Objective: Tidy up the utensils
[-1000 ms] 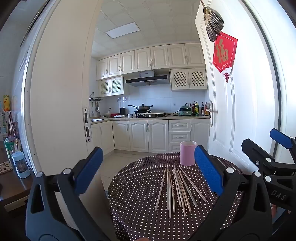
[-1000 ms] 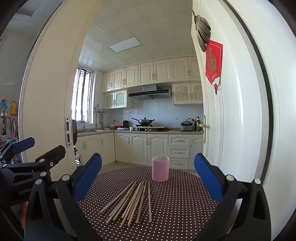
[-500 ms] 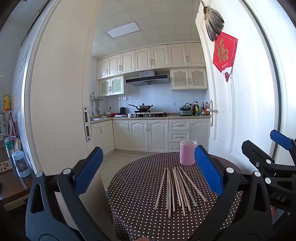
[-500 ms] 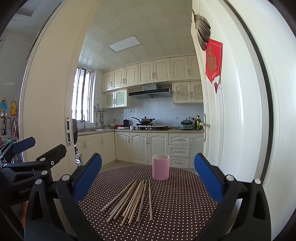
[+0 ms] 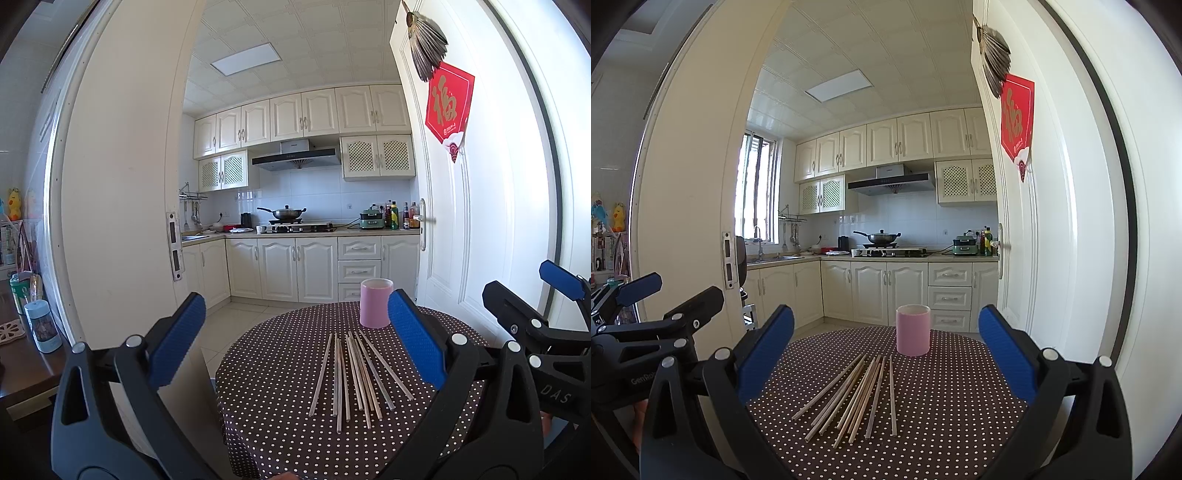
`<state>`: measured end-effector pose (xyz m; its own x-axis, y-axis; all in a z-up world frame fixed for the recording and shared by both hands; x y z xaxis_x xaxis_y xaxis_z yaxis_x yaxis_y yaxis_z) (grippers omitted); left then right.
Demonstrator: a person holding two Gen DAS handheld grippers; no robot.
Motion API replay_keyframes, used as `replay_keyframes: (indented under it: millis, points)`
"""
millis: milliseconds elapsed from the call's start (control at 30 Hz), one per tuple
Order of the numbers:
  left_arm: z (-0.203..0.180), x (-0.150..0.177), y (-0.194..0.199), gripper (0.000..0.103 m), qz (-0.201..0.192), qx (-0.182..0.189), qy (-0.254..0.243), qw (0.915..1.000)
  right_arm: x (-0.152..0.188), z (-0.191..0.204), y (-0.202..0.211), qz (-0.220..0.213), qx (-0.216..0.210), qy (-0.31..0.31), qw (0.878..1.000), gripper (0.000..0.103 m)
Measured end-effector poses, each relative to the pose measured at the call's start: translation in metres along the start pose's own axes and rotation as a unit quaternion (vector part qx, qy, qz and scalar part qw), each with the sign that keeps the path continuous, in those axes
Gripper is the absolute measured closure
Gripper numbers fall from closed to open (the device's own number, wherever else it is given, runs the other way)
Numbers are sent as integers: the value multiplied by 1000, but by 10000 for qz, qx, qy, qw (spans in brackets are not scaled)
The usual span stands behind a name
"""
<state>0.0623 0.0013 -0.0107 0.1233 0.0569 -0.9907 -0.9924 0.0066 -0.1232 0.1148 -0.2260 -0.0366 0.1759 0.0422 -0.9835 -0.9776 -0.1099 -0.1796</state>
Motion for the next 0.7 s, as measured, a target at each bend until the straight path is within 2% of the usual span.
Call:
replay_keyframes:
  millis: [700]
  points:
    - [4, 7, 0, 6, 17, -31, 24, 10000, 4, -2, -3, 85, -9, -22, 10000, 7]
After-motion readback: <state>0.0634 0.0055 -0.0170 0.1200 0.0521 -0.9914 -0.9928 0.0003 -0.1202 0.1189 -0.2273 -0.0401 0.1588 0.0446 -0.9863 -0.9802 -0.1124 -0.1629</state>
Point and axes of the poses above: each gripper's, at about its wrist camera, not at the fingertips, and y roughly against the way its jaws point, z to its left, x to its underside, the point moved 6 cm from there along -y, roughly the way its jaws point, and after that the axes turned 11 degrees about -z, right-handed, at the moved point
